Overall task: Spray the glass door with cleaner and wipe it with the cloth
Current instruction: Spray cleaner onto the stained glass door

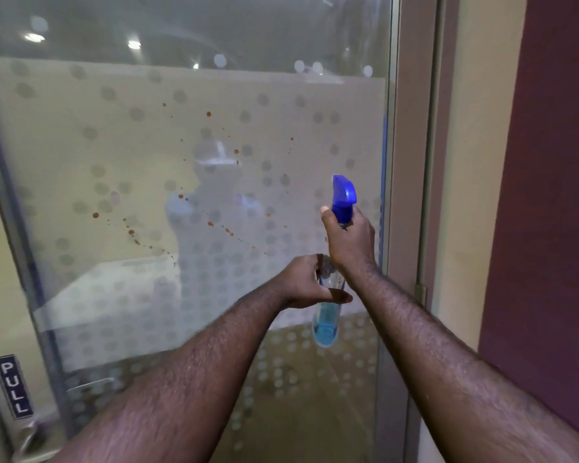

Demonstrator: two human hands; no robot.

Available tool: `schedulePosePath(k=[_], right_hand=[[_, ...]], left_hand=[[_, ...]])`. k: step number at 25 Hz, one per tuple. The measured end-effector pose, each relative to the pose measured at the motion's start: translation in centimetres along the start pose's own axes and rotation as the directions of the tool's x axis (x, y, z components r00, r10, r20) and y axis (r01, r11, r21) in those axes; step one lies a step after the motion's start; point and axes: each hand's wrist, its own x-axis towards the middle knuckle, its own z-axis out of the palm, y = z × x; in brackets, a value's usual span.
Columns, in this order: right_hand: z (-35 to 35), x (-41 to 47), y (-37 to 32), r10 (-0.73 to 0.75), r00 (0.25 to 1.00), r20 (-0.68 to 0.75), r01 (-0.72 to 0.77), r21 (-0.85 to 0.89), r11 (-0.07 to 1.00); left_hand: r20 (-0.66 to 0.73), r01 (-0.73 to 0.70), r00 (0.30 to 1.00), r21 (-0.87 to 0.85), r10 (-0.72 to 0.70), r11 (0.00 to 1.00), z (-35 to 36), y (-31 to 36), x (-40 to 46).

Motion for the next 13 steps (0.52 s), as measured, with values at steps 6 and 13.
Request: schedulePosePath(k=[6, 13], right_hand=[[-0.6, -2.0, 4.0, 0.067, 0.998, 0.012, -0.066, -0.027, 0.997], [1.8, -5.9, 8.0, 0.130, 0.987, 0.098, -0.125, -0.054, 0.991]], left_hand=[[0.052, 0.067, 0.996, 0.002, -0.067, 0.998, 4.0, -2.7, -0.7], [0.044, 0.180, 0.983, -0.029, -0.178, 0.983, 6.4, -7.4, -4.1]])
